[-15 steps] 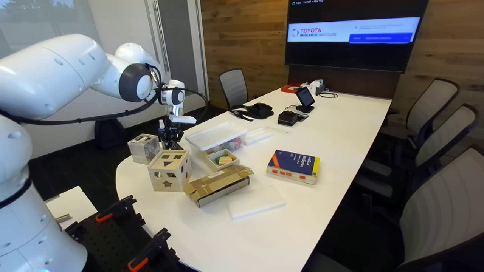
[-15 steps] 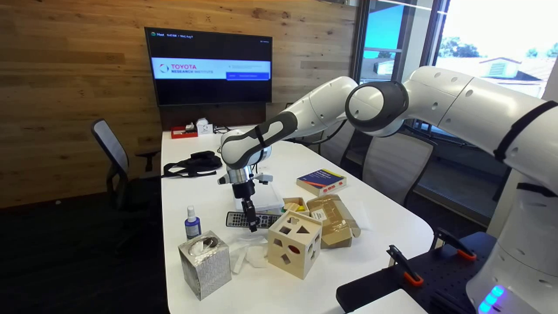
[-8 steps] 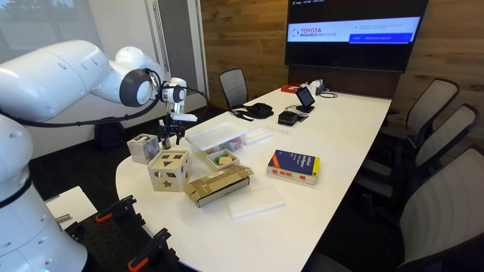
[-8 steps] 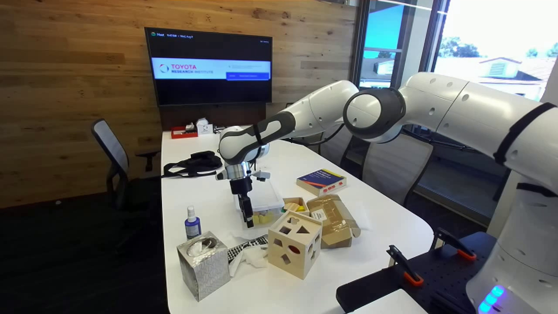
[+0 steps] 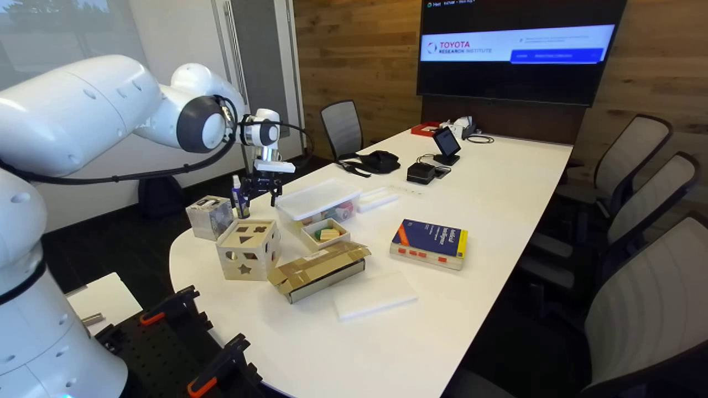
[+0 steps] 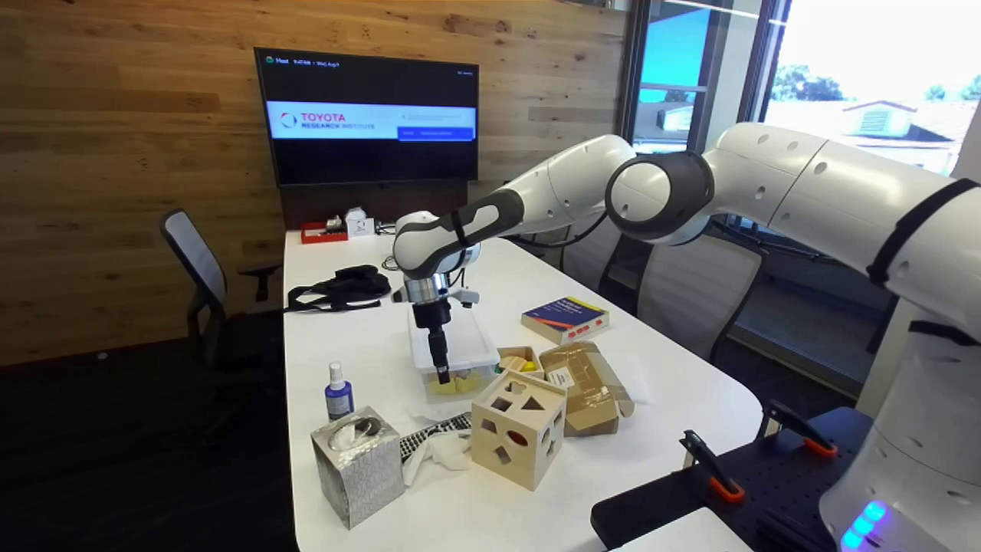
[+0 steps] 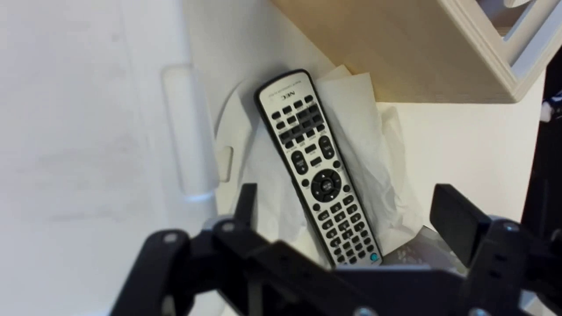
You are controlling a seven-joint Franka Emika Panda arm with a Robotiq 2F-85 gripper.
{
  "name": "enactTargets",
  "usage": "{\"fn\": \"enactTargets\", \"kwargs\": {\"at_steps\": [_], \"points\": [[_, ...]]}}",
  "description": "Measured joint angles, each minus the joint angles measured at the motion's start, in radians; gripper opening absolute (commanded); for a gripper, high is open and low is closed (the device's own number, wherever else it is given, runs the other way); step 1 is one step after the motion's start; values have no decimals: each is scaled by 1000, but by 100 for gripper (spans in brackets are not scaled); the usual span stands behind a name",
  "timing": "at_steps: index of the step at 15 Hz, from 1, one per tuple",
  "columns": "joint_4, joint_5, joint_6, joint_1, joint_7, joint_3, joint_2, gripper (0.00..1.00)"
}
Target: Move the grey remote to the left
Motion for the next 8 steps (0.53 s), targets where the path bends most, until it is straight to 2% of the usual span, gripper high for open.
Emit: {"fn": "enactTargets", "kwargs": {"at_steps": [3, 8], "points": [[-79, 4, 41, -38, 136, -21, -63, 100], [-281, 67, 165, -172, 287, -22, -203, 100]]}}
